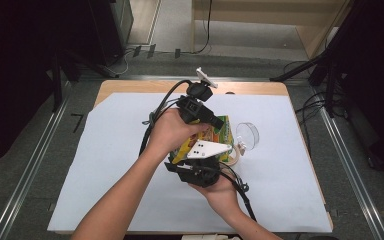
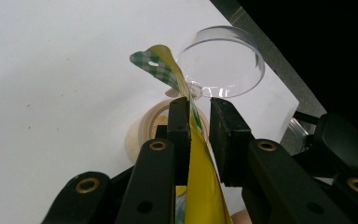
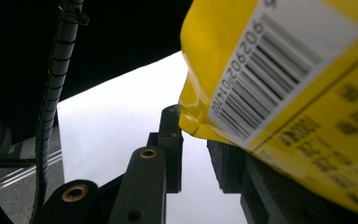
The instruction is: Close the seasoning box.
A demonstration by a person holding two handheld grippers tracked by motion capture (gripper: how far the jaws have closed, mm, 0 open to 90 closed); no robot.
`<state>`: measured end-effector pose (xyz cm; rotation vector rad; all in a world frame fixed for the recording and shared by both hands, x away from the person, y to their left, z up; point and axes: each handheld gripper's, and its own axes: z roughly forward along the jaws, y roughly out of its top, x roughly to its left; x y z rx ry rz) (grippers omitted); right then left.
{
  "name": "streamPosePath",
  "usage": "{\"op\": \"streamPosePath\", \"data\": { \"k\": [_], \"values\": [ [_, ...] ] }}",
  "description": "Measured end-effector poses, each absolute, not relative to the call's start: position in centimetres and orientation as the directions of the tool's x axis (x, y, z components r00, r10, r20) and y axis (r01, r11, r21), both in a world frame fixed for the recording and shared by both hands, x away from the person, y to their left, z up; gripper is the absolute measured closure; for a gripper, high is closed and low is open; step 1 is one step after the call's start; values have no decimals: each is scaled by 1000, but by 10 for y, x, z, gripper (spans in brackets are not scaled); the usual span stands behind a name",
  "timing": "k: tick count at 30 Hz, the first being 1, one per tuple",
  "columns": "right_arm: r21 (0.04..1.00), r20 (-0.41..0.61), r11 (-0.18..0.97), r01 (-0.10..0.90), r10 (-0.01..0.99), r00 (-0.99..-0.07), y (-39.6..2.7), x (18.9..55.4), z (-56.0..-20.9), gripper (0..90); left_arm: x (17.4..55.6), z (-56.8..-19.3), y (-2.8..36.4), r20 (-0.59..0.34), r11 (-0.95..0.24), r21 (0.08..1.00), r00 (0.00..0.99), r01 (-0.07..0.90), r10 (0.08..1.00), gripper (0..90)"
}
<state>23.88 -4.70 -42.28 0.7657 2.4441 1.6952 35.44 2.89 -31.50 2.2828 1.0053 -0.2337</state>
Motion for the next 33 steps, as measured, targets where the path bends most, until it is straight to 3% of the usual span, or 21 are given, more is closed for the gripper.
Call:
{"op": "streamPosePath", "data": {
  "k": [33],
  "values": [
    [894, 211, 276, 354, 437, -874, -48, 240, -422, 768, 359, -315, 29, -406, -510, 470, 690, 720, 600, 782]
  ]
}}
